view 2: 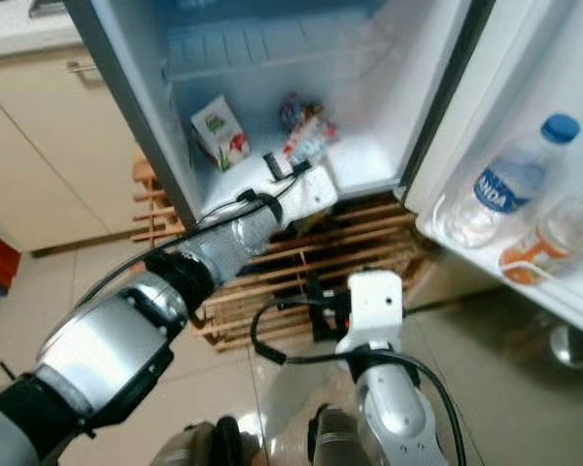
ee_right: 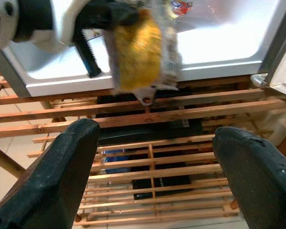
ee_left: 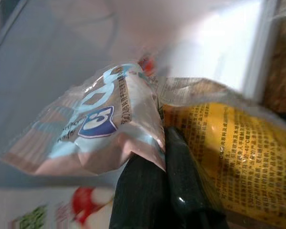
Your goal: Restocking fridge
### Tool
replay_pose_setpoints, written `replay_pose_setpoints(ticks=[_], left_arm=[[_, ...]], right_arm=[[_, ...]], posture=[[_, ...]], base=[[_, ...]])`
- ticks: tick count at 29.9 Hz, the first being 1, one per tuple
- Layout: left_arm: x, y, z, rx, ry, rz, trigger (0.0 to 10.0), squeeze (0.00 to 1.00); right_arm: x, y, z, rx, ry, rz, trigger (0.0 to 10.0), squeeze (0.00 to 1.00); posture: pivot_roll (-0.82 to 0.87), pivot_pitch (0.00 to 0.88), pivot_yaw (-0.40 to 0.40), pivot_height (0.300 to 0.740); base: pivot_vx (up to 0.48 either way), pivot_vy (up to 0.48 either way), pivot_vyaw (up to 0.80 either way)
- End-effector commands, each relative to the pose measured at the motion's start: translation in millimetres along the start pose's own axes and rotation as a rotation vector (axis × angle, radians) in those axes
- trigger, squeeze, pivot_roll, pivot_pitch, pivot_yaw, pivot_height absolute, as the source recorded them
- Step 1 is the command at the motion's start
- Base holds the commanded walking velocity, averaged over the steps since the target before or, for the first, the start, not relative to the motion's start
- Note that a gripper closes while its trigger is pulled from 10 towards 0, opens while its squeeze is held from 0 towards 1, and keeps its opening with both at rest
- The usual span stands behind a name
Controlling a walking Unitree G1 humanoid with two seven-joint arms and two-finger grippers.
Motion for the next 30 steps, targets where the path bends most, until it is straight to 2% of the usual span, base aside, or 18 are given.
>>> replay_pose_setpoints(ticks=[1,4,7,8,9,10,11,12,14,17,18,19,20,21,24,27,29,30], left_arm=[[16.5,6.8,2.8,-0.024,0.056,-0.093,0.0,0.00],[21.9,9.7,3.2,-0.047,0.069,-0.206,0.0,0.00],[32.1,21.2,2.9,-0.131,0.104,-0.280,0.0,0.00],[39.1,23.9,2.9,-0.157,0.110,-0.417,0.0,0.00],[39.1,23.9,2.9,-0.157,0.110,-0.417,0.0,0.00],[43.2,24.0,3.1,-0.170,0.105,-0.593,0.0,0.00],[44.7,20.7,3.3,-0.160,0.111,-0.728,0.0,0.00],[44.7,20.7,3.3,-0.160,0.111,-0.728,0.0,0.00],[45.3,7.5,3.0,-0.104,0.148,-0.961,0.0,0.00],[42.9,-19.4,-0.1,0.020,0.249,-1.234,0.0,0.00],[42.9,-19.4,-0.1,0.020,0.249,-1.234,0.0,0.00],[40.7,-29.5,-1.8,0.081,0.293,-1.343,0.0,0.00],[40.4,-31.0,-1.9,0.092,0.303,-1.385,0.0,0.00],[40.4,-31.0,-1.9,0.092,0.303,-1.385,0.0,0.00],[38.7,-34.9,-2.4,0.128,0.332,-1.509,0.0,0.00],[25.2,-32.7,-1.6,0.185,0.315,-1.667,0.0,0.00],[23.8,-32.2,-1.5,0.193,0.315,-1.687,0.0,0.00],[22.3,-30.9,-1.0,0.207,0.318,-1.730,0.0,1.00]], right_arm=[[1.6,1.4,-2.7,0.002,-0.002,0.002,10.0,0.00],[1.9,2.1,-2.5,0.001,-0.002,0.001,10.0,0.00],[0.2,4.1,-1.1,-0.004,-0.007,-0.002,10.0,0.00],[-0.4,4.2,-0.2,-0.005,-0.006,-0.006,10.0,0.00],[-0.4,4.2,-0.2,-0.005,-0.006,-0.006,10.0,0.00],[-1.2,3.9,1.1,-0.005,-0.007,-0.008,10.0,0.00],[-1.7,4.2,2.0,-0.006,-0.007,-0.009,10.0,0.00],[-1.7,4.2,2.0,-0.006,-0.007,-0.009,10.0,0.00],[-1.4,4.5,4.1,-0.008,-0.001,-0.009,10.0,0.00],[0.7,4.2,6.4,-0.006,0.015,-0.014,10.0,0.00],[0.7,4.2,6.4,-0.006,0.015,-0.014,10.0,0.00],[1.4,4.3,5.9,-0.005,0.020,-0.018,10.0,0.00],[1.5,4.5,5.1,-0.005,0.021,-0.019,10.0,0.00],[1.5,4.5,5.1,-0.005,0.021,-0.019,10.0,0.00],[1.3,4.7,-0.8,0.002,0.018,-0.025,10.0,0.00],[2.5,-0.6,-9.9,0.033,0.017,-0.031,10.0,0.00],[2.5,-1.2,-11.0,0.036,0.018,-0.032,10.0,0.00],[2.1,-3.0,-12.5,0.047,0.015,-0.033,10.0,0.00]], posture=[[-0.34,0.226,0.049,0.740],[-0.34,0.228,0.050,0.740],[-0.33,0.226,0.047,0.740],[-0.33,0.222,0.048,0.740],[-0.33,0.222,0.048,0.740],[-0.33,0.216,0.047,0.740],[-0.32,0.210,0.046,0.740],[-0.32,0.210,0.046,0.740],[-0.31,0.203,0.045,0.740],[-0.31,0.196,0.041,0.740],[-0.31,0.196,0.041,0.740],[-0.34,0.197,0.040,0.740],[-0.34,0.197,0.041,0.740],[-0.34,0.197,0.041,0.740],[-0.37,0.209,0.038,0.740],[-0.39,0.226,0.034,0.740],[-0.39,0.226,0.034,0.740],[-0.40,0.233,0.033,0.740]], base=[[0.000,0.000,0.00],[0.000,0.000,0.00],[0.000,0.000,0.00],[0.000,0.000,0.00],[0.000,0.000,0.00],[0.000,0.000,0.00],[0.000,0.000,0.00],[0.000,0.000,0.00],[0.000,0.000,0.00],[0.000,0.000,0.00],[0.000,0.000,0.00],[0.000,0.000,0.00],[0.000,0.000,0.00],[0.000,0.000,0.00],[0.000,0.000,0.00],[0.000,0.000,0.00],[0.000,0.000,0.00],[0.000,0.000,0.00]])
Point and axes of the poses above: a point about 5 cm out from each wrist's last joint towards the gripper, its own z axis pointing out of the wrist towards the gripper, its own y axis along the axis of the wrist's last joint, x = y × z, the point moved 2 cm from there along z, pointing out of the wrist towards the gripper, and after that the axes turned 12 degrees about z, right-handed, at the moved point
